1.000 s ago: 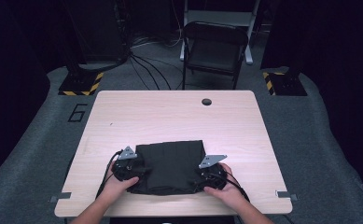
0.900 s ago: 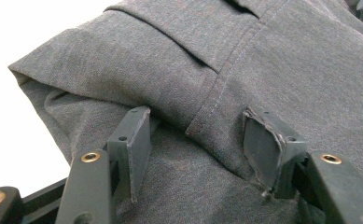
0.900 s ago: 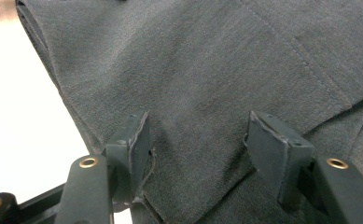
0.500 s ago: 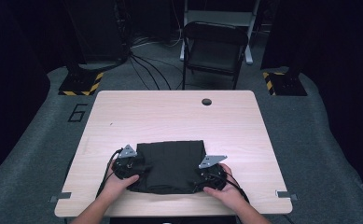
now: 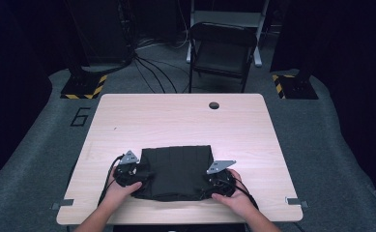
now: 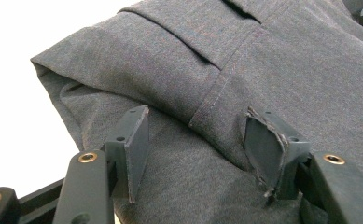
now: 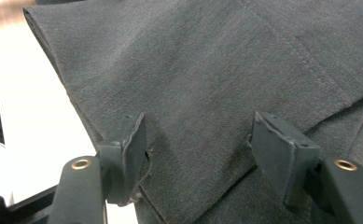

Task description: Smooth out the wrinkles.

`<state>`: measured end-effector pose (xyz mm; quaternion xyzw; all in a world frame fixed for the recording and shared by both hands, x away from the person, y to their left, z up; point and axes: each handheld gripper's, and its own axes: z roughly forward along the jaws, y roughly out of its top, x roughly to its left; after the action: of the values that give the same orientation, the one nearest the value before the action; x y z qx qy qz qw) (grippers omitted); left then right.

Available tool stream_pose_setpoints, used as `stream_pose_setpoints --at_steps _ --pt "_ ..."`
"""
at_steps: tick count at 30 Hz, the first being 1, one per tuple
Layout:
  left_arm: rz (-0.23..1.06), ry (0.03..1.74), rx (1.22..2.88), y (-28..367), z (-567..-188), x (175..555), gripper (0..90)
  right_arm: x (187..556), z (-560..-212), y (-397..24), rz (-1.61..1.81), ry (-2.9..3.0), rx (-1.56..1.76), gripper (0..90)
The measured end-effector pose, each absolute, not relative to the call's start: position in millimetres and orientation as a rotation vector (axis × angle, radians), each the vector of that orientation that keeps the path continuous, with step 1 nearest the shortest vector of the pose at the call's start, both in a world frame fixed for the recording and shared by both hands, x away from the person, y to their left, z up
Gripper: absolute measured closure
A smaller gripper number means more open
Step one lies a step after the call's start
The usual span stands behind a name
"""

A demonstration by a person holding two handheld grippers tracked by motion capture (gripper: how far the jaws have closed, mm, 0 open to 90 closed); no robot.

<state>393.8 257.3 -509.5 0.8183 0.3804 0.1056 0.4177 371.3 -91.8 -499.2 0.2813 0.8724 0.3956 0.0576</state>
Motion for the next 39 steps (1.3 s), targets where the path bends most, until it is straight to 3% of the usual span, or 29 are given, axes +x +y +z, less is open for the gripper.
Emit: stream_pose_setpoints --at_steps 22,39 --pt "0.299 0.986 2.001 272.2 -492.8 388.4 41.6 369.3 -477.7 -106.3 1.298 2.586 0.865 33.8" --pt "0.357 1.066 1.945 295.2 -487.4 391.7 41.6 383.5 -475.1 -141.7 1.234 2.417 1.033 33.8"
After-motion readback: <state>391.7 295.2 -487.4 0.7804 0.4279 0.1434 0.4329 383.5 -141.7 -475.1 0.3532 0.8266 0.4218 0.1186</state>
